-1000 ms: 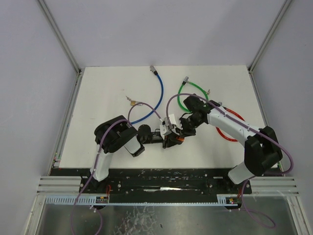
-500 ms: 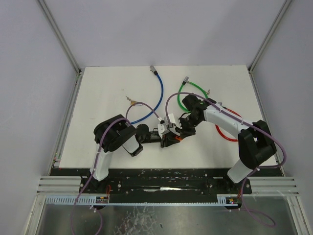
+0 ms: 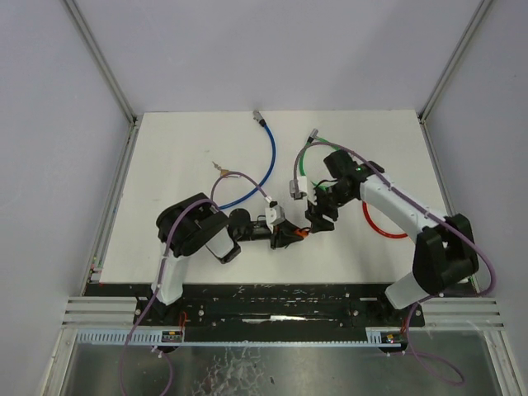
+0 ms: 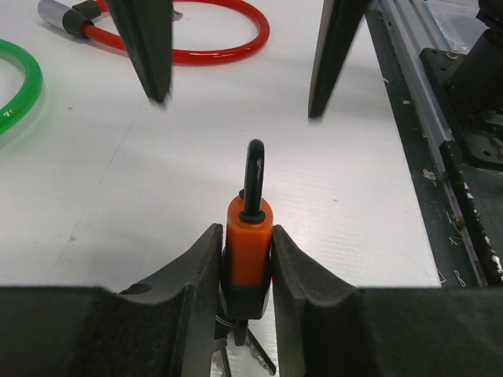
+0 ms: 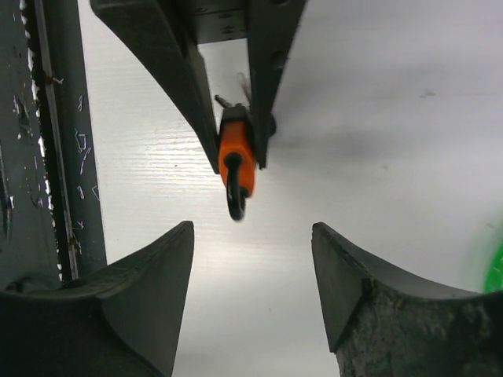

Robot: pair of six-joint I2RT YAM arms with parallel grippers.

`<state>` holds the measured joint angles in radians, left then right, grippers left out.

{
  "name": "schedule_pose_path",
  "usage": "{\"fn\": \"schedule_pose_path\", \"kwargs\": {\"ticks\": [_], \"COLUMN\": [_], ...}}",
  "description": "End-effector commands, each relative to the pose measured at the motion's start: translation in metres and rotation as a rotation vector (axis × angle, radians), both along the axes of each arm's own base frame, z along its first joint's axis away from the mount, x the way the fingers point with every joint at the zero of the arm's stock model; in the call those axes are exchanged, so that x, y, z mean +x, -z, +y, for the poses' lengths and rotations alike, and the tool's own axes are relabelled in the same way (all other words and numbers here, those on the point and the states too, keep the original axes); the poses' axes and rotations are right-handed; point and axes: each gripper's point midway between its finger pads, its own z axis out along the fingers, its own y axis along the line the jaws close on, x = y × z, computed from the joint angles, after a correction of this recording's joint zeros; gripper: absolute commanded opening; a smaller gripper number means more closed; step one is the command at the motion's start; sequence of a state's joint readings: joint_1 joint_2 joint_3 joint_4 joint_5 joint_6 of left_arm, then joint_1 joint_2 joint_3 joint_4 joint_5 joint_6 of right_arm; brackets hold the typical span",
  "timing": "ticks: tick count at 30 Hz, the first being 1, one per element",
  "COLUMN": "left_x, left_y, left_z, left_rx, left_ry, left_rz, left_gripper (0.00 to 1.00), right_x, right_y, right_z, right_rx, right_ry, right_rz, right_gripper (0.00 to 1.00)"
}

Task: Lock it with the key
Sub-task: Lock the lock.

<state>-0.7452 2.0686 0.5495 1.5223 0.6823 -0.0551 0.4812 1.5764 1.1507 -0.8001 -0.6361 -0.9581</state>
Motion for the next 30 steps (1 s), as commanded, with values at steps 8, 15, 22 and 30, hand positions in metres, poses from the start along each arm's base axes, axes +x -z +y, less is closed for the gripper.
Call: {"fn": "schedule_pose_path", "kwargs": {"ticks": [8, 15, 22, 30], "left_x": [-0.008, 0.034, 0.095, 0.169], "left_y": [-0.059, -0.078, -0.088, -0.081], "left_z": [0.002, 0.018, 0.056, 0.149], "left_rx": [-0.140, -0.163, -0.209, -0.365], "left_ry": [0.004, -0.123, -0.215, -0.517], "left_rz": [0.051, 0.438, 0.765, 0.911], "left_gripper": [0.00, 0.00, 0.00, 0.01], "right_x": [-0.004, -0.005, -0.002, -0.001], "right_y": [-0.089, -0.088, -0.086, -0.083], "right_z": [-0.011, -0.014, -0.015, -0.014], "right_rx": [0.257, 0.254, 0.250, 0.248], "right_ry": [0.059, 0.054, 0.066, 0.070], "right_rz": [-0.166, -0.198, -0.210, -0.204], "right_gripper": [0.73, 0.72, 0.72, 0.72]}}
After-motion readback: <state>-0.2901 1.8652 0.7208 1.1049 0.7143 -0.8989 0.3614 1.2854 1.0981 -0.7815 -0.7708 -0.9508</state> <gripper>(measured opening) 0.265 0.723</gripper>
